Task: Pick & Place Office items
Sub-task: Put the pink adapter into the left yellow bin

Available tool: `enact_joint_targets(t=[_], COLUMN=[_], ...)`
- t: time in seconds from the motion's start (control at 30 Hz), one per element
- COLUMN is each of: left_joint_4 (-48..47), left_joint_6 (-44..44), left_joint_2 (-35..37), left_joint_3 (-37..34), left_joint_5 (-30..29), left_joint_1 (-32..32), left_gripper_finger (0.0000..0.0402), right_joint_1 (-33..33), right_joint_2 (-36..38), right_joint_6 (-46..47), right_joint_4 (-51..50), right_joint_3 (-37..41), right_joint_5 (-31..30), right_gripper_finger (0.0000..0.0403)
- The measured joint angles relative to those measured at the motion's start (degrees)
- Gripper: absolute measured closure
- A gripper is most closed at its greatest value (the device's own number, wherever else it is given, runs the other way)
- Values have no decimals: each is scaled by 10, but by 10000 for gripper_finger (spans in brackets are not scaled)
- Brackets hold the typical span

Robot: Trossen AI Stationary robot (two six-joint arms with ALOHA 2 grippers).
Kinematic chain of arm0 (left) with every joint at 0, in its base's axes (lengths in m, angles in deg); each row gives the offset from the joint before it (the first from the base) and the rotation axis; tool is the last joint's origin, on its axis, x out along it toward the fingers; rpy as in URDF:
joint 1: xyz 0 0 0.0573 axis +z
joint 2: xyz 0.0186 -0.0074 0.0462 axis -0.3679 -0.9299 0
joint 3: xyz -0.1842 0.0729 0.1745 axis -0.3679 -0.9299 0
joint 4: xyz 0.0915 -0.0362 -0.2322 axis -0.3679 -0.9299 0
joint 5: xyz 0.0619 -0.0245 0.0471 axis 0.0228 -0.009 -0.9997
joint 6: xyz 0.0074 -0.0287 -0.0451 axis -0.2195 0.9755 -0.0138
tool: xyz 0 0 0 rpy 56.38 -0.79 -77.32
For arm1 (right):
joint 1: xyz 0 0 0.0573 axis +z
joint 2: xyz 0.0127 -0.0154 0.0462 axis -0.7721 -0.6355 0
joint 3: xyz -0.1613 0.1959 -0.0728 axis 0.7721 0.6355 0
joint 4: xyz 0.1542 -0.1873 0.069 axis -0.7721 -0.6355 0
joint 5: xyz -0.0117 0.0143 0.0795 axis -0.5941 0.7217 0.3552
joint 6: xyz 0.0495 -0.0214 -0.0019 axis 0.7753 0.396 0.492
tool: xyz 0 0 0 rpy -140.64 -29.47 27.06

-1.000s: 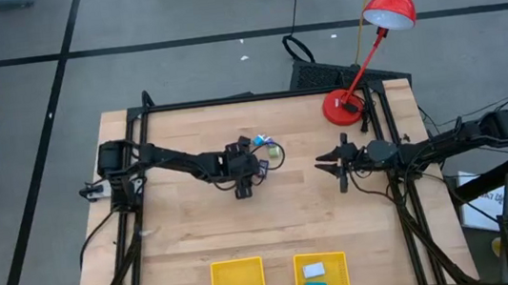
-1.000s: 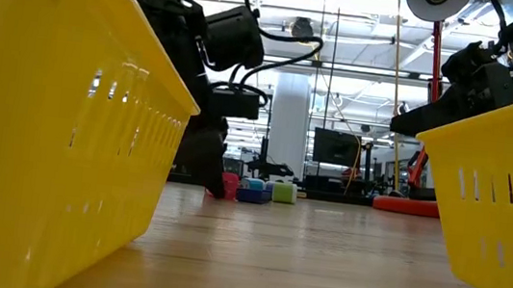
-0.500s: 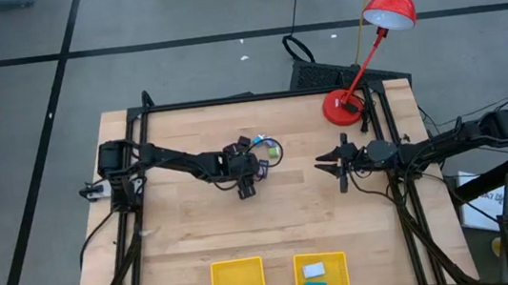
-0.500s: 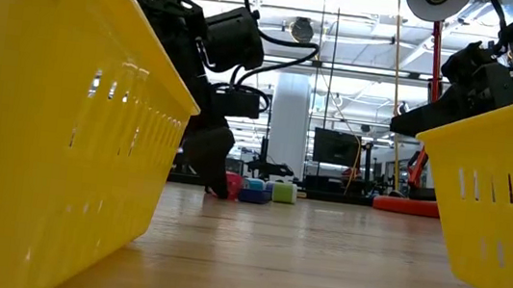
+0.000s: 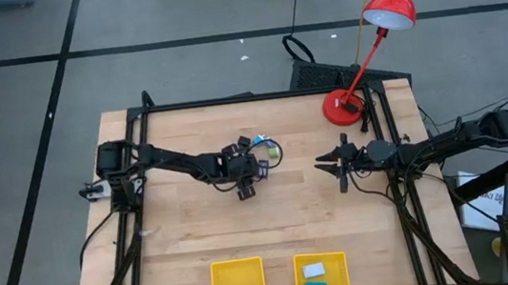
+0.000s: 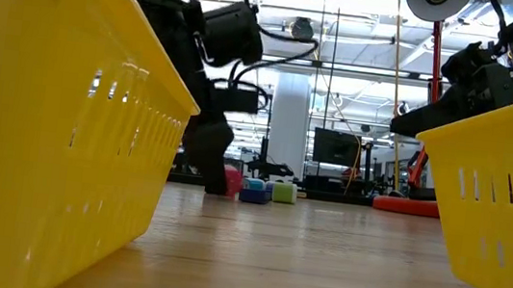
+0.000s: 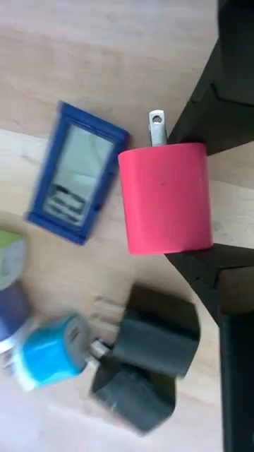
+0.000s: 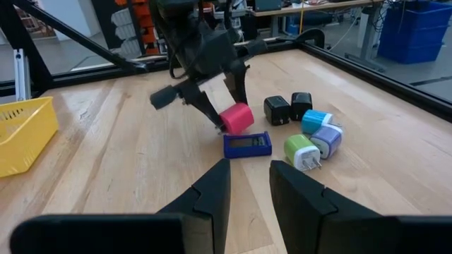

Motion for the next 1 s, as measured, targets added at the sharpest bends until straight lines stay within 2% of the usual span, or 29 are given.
enact_joint_targets(t=[0.6,0.83,0.93,1.0], left_joint_4=[-44,-45,-44,-40], left_joint_6=[45,93,115,119], left_joint_2=[245,262,261,257], left_joint_3=[1,1,1,1], left_joint_5=[-1,49,42,15], left_joint_1=[-132,-231,-290,-330], left_gripper_finger=[231,230,230,230], right_joint_1=[0,0,0,0], right_joint_2=[0,0,0,0], right_joint_6=[2,0,-1,0], right_joint_4=[-14,-15,-13,-8], right_joint_3=[0,0,0,0], right_joint_5=[-1,-2,-2,-2], right_gripper_finger=[314,314,314,314])
